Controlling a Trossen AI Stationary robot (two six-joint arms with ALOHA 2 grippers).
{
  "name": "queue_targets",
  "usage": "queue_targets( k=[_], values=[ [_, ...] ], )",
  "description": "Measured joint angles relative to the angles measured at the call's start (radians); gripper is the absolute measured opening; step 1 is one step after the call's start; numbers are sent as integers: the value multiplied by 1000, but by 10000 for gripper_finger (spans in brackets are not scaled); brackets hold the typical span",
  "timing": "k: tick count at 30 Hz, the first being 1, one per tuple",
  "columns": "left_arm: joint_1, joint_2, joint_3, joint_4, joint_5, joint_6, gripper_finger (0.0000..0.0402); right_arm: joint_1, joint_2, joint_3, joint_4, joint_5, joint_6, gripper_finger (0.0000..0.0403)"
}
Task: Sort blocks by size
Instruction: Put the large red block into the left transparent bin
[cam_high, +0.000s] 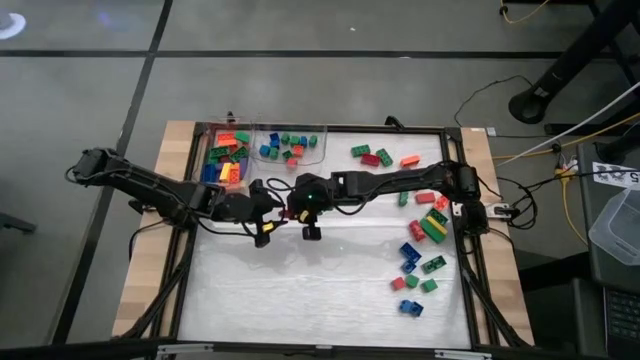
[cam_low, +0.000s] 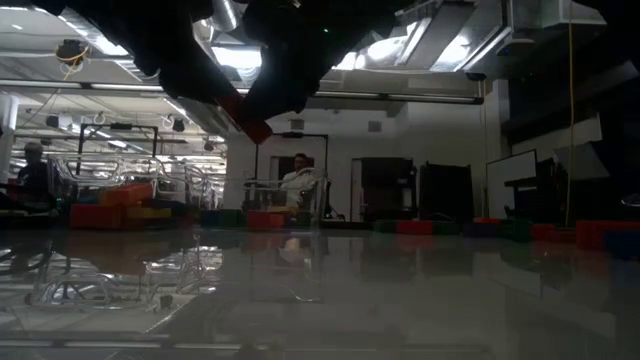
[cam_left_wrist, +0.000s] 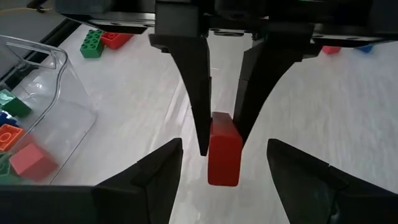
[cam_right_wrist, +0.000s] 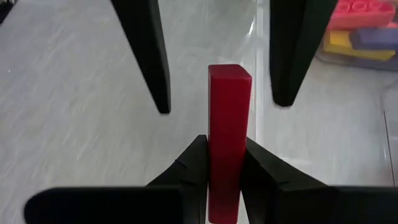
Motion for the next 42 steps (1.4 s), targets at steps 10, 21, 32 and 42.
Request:
queue_targets(
  k=[10, 21, 32, 42],
  values=[
    [0, 0, 0, -2, 0, 28, 103, 0, 0, 0, 12, -1, 0, 68],
    [0, -6, 0, -3, -3, 53, 41, 1, 0, 0, 12, 45, 8, 102],
    [81, -225, 0, -230, -172, 23, 42, -5, -1, 102, -337, 372, -29, 201],
    [205, -431, 0, -678, -428, -376, 55, -123, -2, 156, -786, 478, -19, 211]
  ],
)
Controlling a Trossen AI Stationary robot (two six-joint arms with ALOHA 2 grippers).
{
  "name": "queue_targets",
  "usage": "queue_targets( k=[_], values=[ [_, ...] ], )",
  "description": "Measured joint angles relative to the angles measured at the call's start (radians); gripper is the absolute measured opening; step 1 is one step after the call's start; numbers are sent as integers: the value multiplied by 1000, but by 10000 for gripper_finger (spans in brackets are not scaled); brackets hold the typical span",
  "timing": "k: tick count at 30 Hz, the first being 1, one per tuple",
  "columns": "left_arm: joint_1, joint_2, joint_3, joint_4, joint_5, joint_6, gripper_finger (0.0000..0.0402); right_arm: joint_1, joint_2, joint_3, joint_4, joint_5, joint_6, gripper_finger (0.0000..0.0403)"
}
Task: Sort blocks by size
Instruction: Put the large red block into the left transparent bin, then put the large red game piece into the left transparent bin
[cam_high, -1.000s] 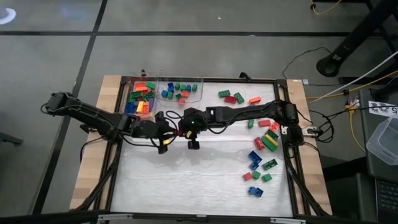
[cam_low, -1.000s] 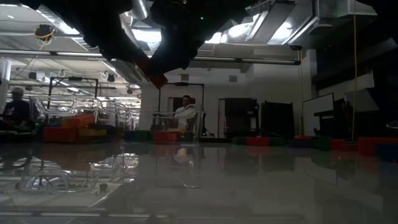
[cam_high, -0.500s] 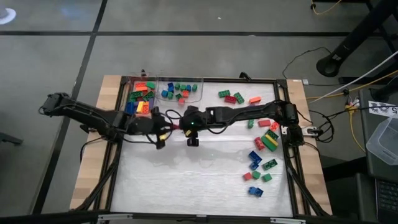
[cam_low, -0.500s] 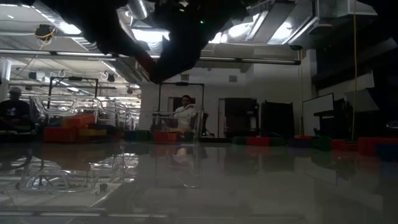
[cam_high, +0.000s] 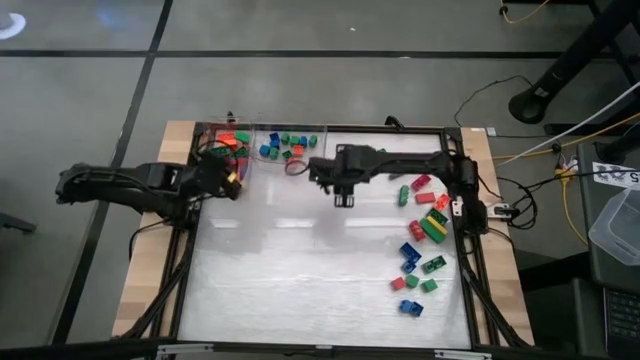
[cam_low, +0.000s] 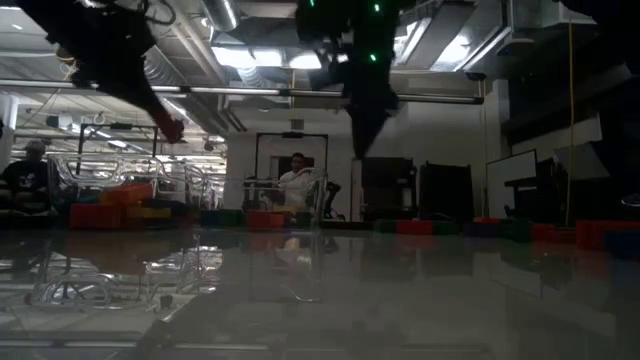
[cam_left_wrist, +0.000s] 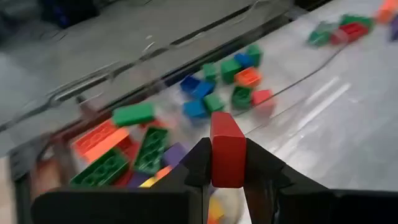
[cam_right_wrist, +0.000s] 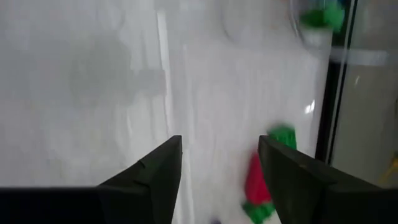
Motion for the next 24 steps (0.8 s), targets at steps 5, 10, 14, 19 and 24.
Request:
queue_targets(
  k=[5, 10, 14, 19, 24],
  values=[
    [45, 6, 0, -90, 1, -45, 58, -107, 0, -22, -64, -8, 6, 211],
    [87, 28, 0, -122, 0, -71, 95, -199, 1, -58, -63, -60, 8, 211],
    [113, 52, 0, -127, 1, -71, 138, -245, 0, -98, -60, -64, 12, 211],
    [115, 76, 0, -127, 4, -72, 171, -293, 0, -165, -53, -86, 1, 211],
    [115, 94, 0, -127, 5, -78, 176, -347, 1, -227, 11, -87, -22, 211]
  ],
)
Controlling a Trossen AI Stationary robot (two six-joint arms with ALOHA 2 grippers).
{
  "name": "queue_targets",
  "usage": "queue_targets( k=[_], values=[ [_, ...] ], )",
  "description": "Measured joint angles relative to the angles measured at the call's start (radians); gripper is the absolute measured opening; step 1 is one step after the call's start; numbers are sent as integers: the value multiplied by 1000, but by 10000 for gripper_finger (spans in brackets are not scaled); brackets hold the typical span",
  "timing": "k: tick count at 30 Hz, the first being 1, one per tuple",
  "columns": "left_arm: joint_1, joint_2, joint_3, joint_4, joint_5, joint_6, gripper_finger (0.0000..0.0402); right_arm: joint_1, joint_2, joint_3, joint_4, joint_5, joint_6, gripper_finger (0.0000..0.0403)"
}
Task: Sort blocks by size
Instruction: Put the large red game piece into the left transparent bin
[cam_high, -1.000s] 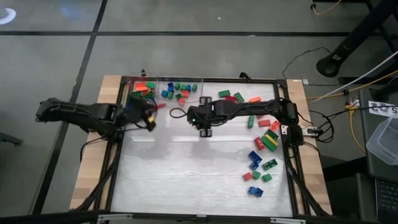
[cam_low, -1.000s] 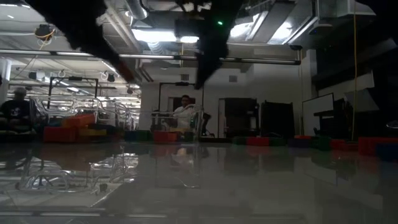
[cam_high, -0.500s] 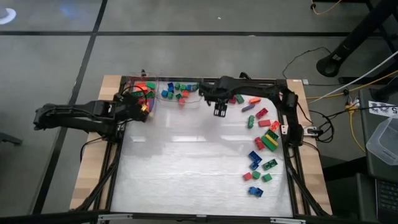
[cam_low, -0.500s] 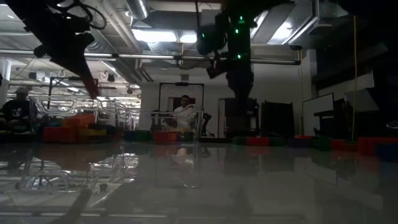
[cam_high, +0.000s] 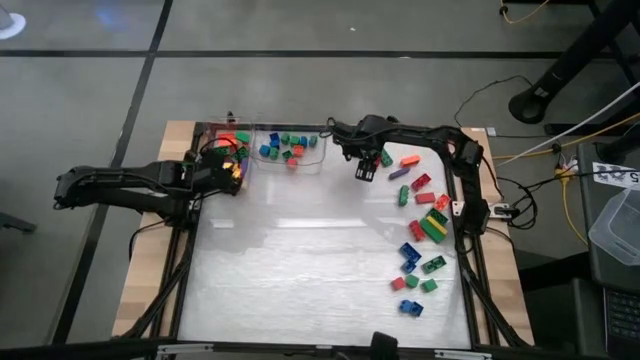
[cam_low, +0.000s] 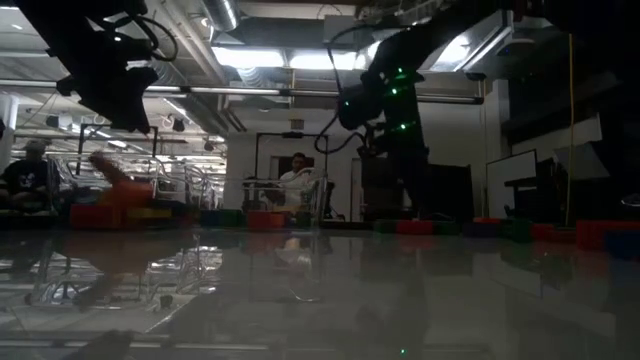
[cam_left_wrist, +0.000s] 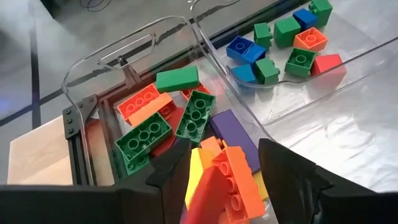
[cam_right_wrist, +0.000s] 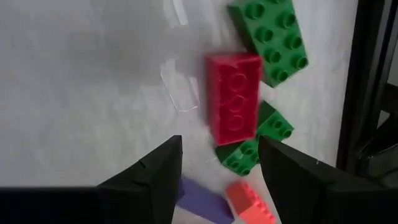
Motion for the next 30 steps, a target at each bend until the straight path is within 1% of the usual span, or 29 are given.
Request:
queue_targets(
  k=[4, 8, 18, 20, 23, 26, 27, 30],
  values=[
    [0, 11, 0, 0, 0, -1, 173, -35, 0, -37, 83, -12, -3, 211],
    [0, 10, 0, 0, 0, -1, 174, -60, 0, -67, 148, -80, -4, 211],
    [0, 10, 0, 0, 0, -1, 173, -61, 0, -148, 254, -78, -55, 207],
    [0, 10, 0, 0, 0, -1, 174, -61, 0, -159, 261, -78, -55, 194],
    [-3, 10, 0, 3, 0, -1, 174, -61, 0, -168, 267, -101, -55, 153],
    [-10, 10, 0, 22, 1, -1, 174, -61, 0, -168, 271, -181, -42, 99],
    [-14, 10, 0, 35, 1, -1, 174, -60, 0, -167, 271, -210, -29, 88],
    [-29, 10, 0, 77, 2, 26, 175, -61, 0, -167, 268, -333, 26, 88]
  ],
)
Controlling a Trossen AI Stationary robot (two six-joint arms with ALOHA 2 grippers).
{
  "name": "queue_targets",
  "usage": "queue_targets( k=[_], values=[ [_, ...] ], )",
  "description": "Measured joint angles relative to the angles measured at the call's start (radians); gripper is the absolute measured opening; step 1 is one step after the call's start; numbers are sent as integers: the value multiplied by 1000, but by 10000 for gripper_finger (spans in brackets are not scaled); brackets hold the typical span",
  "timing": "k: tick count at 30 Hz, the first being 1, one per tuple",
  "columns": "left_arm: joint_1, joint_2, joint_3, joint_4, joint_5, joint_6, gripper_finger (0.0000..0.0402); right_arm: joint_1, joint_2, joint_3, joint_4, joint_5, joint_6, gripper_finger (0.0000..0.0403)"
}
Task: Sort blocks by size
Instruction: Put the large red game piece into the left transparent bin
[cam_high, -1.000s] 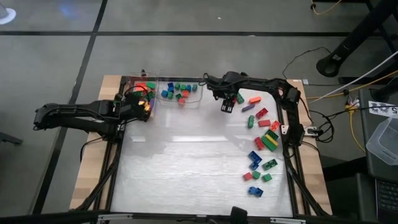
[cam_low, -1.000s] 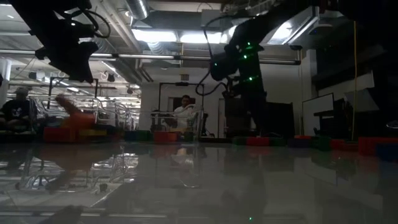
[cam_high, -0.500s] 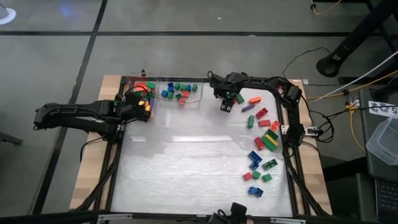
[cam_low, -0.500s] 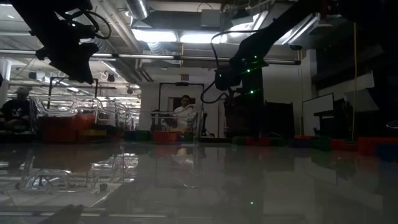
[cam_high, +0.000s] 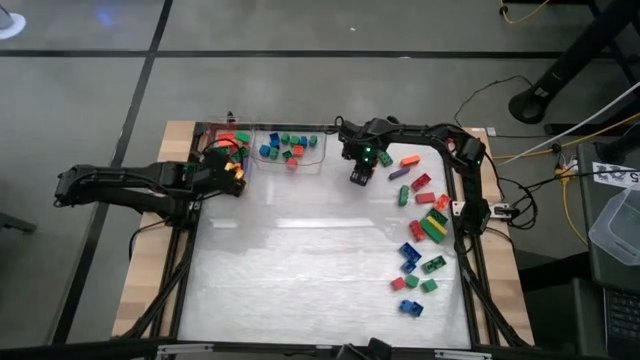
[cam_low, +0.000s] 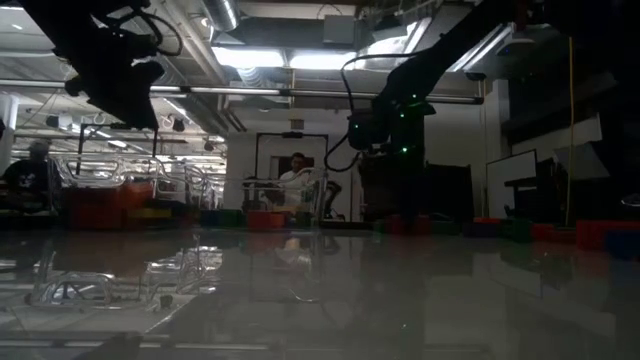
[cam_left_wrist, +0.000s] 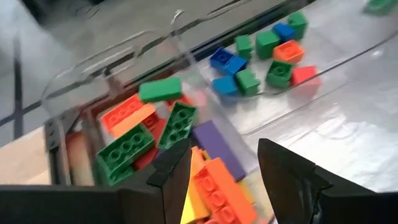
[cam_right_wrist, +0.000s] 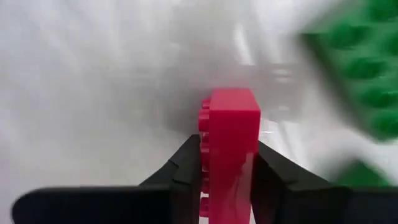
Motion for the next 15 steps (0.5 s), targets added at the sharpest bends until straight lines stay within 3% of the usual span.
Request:
queue_targets(
  k=[8, 15],
  values=[
    [-61, -2, 0, 188, 94, 149, 164, 77, 0, -1, 26, -299, 53, 88],
    [-131, -2, 0, 373, 355, 262, 155, 238, 0, -1, 194, -382, 53, 88]
  ],
)
